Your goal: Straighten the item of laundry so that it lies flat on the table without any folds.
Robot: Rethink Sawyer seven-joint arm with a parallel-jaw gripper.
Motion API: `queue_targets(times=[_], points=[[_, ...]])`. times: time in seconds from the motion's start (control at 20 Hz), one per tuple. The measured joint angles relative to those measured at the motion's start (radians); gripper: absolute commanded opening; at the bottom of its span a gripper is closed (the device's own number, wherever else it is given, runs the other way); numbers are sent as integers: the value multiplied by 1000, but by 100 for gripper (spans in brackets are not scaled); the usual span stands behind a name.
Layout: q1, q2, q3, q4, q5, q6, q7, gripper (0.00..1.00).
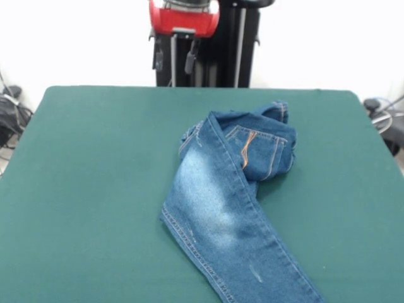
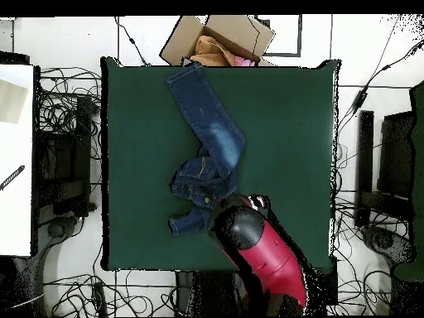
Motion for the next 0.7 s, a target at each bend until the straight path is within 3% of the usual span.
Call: queue_targets(times=[0.4,0.7], points=[[-151,-11,165,120,-18,-228,0,100],[-205,-11,236,183,-66,-315,0,100]])
